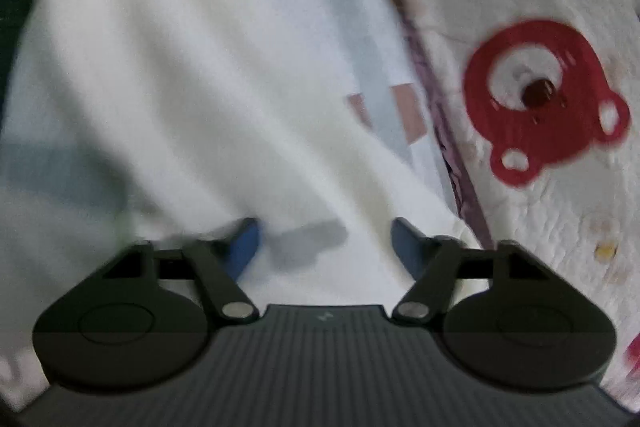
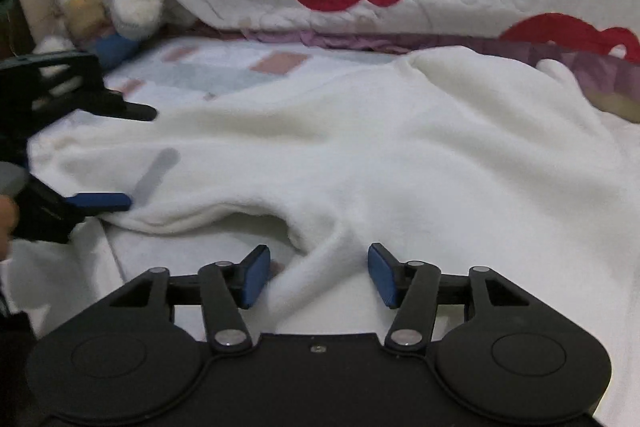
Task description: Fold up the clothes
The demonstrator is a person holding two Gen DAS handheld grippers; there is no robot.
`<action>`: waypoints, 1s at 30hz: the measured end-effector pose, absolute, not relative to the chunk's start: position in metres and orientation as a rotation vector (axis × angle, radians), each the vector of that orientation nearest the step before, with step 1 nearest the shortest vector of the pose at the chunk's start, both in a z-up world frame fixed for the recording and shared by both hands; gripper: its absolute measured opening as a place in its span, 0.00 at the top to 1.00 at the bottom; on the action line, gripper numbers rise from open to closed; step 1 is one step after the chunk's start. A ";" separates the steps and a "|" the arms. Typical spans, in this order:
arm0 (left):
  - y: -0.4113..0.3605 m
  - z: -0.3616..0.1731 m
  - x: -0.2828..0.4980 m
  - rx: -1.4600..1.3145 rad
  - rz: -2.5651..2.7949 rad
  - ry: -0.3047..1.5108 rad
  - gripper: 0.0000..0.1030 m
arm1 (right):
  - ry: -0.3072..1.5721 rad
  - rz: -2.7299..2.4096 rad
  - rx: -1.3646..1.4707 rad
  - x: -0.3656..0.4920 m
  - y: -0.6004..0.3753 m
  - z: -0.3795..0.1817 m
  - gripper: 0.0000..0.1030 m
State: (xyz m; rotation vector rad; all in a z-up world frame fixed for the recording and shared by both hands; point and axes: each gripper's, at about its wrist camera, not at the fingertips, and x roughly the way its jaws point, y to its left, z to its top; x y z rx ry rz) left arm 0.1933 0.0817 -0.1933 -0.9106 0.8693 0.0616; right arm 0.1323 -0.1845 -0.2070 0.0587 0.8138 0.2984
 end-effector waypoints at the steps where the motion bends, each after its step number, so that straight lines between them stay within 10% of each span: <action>1: 0.082 -0.190 0.197 -0.847 0.073 0.841 1.00 | 0.800 0.351 0.074 0.133 -0.186 -0.207 0.91; 8: 0.106 -0.143 0.183 -0.581 0.252 0.606 1.00 | 0.750 0.500 0.410 0.129 -0.220 -0.204 0.91; 11: 0.099 -0.152 0.188 -0.680 0.160 0.714 0.98 | 0.864 0.516 0.417 0.129 -0.213 -0.222 0.83; 13: 0.092 -0.157 0.193 -0.724 0.097 0.783 0.98 | 0.874 0.616 0.448 0.122 -0.213 -0.212 0.59; 18: 0.010 -0.151 0.199 -0.550 -0.102 0.860 0.77 | 0.790 0.790 0.689 0.109 -0.273 -0.163 0.51; 30: -0.148 -0.167 0.163 -0.165 -0.452 0.943 0.60 | 0.764 0.031 -0.083 0.100 -0.498 -0.102 0.51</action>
